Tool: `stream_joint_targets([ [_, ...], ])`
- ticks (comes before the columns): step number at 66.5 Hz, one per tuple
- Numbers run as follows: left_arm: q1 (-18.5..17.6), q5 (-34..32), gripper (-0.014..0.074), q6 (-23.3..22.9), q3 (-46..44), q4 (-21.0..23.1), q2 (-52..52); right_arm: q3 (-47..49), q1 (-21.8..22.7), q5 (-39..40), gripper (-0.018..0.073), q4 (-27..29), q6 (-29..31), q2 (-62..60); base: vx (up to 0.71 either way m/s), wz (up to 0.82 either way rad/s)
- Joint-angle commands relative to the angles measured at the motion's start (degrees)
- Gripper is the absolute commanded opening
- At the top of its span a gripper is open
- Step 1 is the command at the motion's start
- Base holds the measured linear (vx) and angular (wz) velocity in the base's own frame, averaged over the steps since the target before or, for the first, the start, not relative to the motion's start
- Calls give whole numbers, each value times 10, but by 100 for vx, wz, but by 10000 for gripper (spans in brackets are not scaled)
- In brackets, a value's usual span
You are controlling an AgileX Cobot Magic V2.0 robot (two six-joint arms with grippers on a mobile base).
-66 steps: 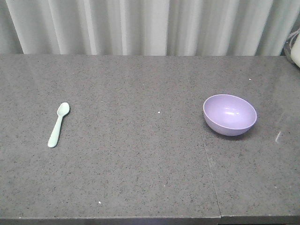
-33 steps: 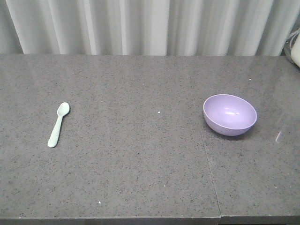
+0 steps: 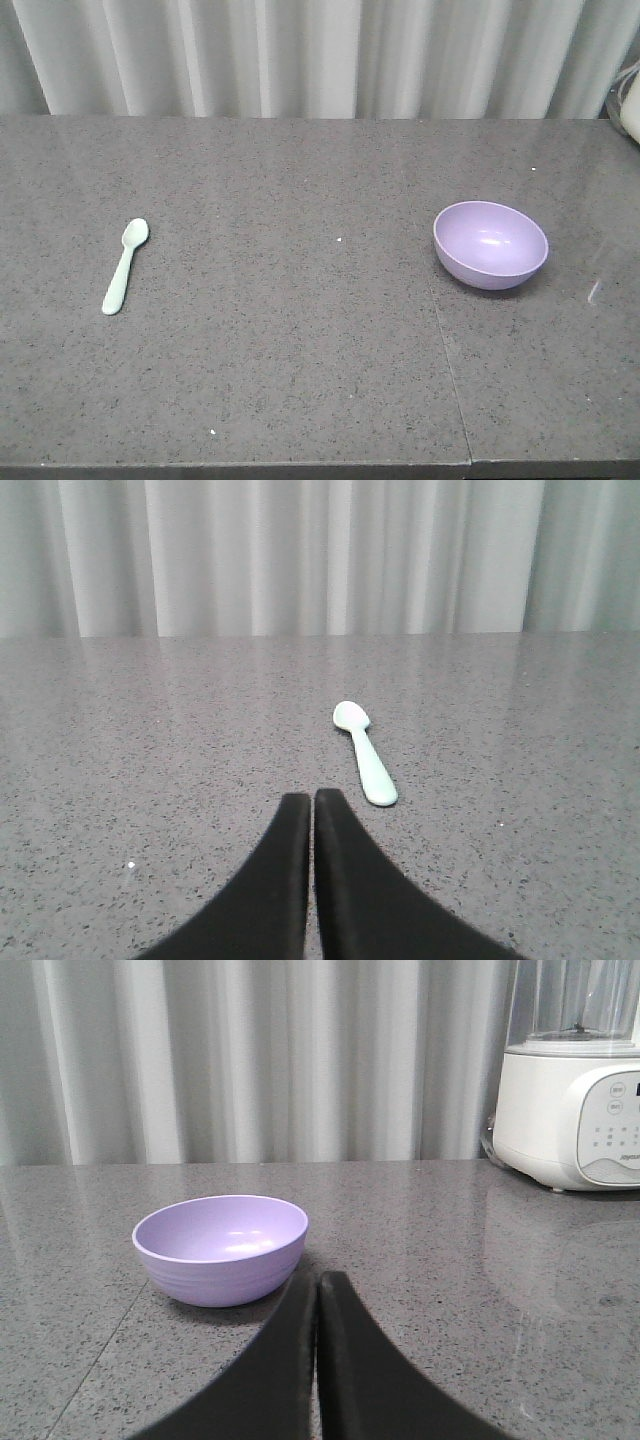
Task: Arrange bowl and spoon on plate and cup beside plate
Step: 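Approach the counter edge and stop facing the spoon and bowl, then lower the left gripper over the pale green spoon handle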
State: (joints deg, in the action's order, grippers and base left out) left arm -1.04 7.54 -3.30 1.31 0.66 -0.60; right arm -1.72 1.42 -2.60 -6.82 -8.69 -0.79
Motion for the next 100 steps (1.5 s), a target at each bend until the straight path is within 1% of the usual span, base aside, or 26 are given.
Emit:
stream_joint_targets([
  [1, -4, -38, -6, -1, -10, 2, -8, -4, 0, 43, -6, -5, 3, -3, 0, 0],
  [9, -4, -40, -6, -2, -10, 2, -8, -3, 0, 52, -6, -4, 3, -3, 0, 0],
  [12, -4, -55, -6, -5, -13, 2, -8, 1, 0, 76, -6, 6, -1, -3, 0, 0],
  [16, -4, -71, -6, -27, -32, 21, -8, 27, 0, 128, -6, 28, -5, -3, 0, 0],
  [19, -4, -63, -6, -36, -56, 35, -8, 64, 0, 168, -6, 28, -3, -3, 0, 0],
  [23, -4, -69, -6, -37, -99, 38, -8, 123, 0, 215, -6, 26, 10, 0, 0, 0],
  [25, -4, -79, -6, -38, -126, 40, -6, 161, 0, 233, -6, 26, 16, 9, 0, 0],
  [28, -4, -111, -6, -50, -162, 63, 7, 220, 0, 241, -6, 29, 16, 36, 0, 0],
  [31, -4, -146, -6, -66, -206, 93, 38, 291, 0, 215, -6, 28, 13, 82, 1, 0],
  [34, -4, -143, -6, -65, -252, 102, 76, 352, -4, 155, -6, 23, 12, 128, 0, -1],
  [37, -4, -118, -6, -49, -298, 94, 122, 407, -14, 86, -6, 16, 12, 186, 0, 0],
  [43, -4, -60, -6, 3, -402, 55, 252, 505, -34, -41, -6, 4, 15, 302, 0, 0],
  [45, -4, -50, -6, 14, -431, 49, 295, 525, -37, -68, -6, 7, 11, 337, 0, 0],
  [47, -4, -43, -6, 14, -458, 47, 338, 541, -39, -85, -6, 13, 7, 369, 0, 0],
  [53, -4, -37, -6, 9, -514, 49, 449, 562, -40, -85, -6, 10, 7, 446, 0, 0],
  [58, -4, -39, -6, 7, -532, 65, 516, 562, -40, -74, -6, 12, 7, 489, 0, 0],
  [63, -4, -41, -6, 7, -536, 63, 576, 562, -40, -72, -6, -2, 9, 528, 0, 0],
  [67, -4, -43, -6, 8, -536, 62, 610, 562, -40, -70, -4, -26, 9, 543, 0, 0],
  [73, -4, -33, -6, 8, -536, 62, 627, 562, -40, -62, 0, -29, 6, 551, 0, 0],
  [77, -4, -37, -5, 16, -536, 61, 629, 562, -40, -56, 11, -33, 6, 553, 0, 0],
  [82, -4, -28, 3, 33, -549, 60, 629, 562, -37, -53, 47, -38, 6, 555, 0, 0],
  [86, -4, 2, 24, 50, -570, 60, 631, 566, -37, -65, 106, -39, 6, 561, 0, 0],
  [92, -4, 63, 88, 70, -609, 61, 633, 578, -37, -96, 253, -39, 5, 576, 0, 0],
  [96, -4, 104, 155, 77, -638, 62, 633, 584, -37, -103, 375, -38, 5, 586, 0, 0],
  [100, -4, 133, 233, 89, -663, 62, 633, 585, -37, -105, 472, -37, 5, 589, 0, 0],
])
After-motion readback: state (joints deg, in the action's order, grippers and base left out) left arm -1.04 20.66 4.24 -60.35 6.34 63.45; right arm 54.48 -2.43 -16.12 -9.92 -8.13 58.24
